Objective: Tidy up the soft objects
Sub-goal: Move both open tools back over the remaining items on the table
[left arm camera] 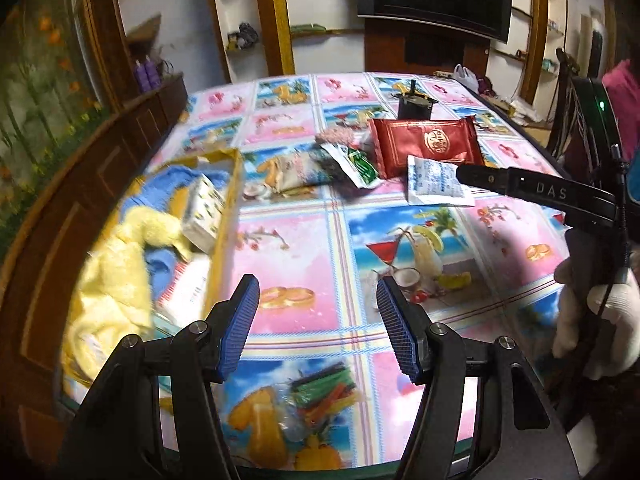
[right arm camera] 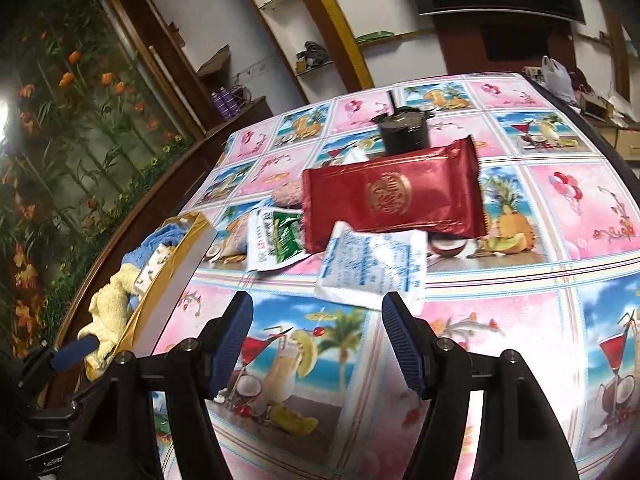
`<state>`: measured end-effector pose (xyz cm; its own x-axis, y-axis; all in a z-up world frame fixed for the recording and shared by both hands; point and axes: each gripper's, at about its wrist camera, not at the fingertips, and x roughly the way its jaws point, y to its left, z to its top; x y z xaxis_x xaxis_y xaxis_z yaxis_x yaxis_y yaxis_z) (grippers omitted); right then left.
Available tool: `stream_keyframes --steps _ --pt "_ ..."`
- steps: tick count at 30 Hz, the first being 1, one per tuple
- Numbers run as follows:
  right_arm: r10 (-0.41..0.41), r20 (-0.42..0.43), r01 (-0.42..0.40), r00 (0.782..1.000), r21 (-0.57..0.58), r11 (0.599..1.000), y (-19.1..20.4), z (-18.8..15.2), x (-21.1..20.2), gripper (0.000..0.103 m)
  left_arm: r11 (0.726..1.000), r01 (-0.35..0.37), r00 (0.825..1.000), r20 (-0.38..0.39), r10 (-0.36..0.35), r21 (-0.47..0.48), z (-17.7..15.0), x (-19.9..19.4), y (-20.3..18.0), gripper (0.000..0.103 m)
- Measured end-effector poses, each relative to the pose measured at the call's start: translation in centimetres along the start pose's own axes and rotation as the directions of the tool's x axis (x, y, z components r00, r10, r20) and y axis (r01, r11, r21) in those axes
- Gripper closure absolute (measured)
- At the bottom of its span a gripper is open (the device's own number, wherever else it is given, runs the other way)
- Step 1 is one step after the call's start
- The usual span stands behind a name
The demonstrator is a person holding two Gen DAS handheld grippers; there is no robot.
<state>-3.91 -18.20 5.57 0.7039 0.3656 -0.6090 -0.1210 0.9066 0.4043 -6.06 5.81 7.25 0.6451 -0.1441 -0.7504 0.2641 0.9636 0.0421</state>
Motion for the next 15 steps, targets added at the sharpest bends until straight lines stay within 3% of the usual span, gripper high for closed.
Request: stream_keyframes --steps 4,8,15 --pt "-0.03 0.008 0.03 1.0 0.053 0.998 -1.9 0.8 -0.2 0.036 0.995 0.087 0.996 -0.017 -0.088 -0.048 -0.1 0.4 0.8 0.041" --pt "-0.056 -0.013 0.057 0.998 0.1 0.993 -3.5 1.6 0.4 0.036 0.991 0.121 0.993 0.007 -0.12 -0.054 -0.2 0.1 0.9 0.041" --pt "-0.112 -0.066 0.116 0.992 0.066 0.991 -3.7 4.4 4.0 0.036 0.975 0.182 0.983 -0.007 -0.184 -0.124 -0.6 0.4 2.6 0.041"
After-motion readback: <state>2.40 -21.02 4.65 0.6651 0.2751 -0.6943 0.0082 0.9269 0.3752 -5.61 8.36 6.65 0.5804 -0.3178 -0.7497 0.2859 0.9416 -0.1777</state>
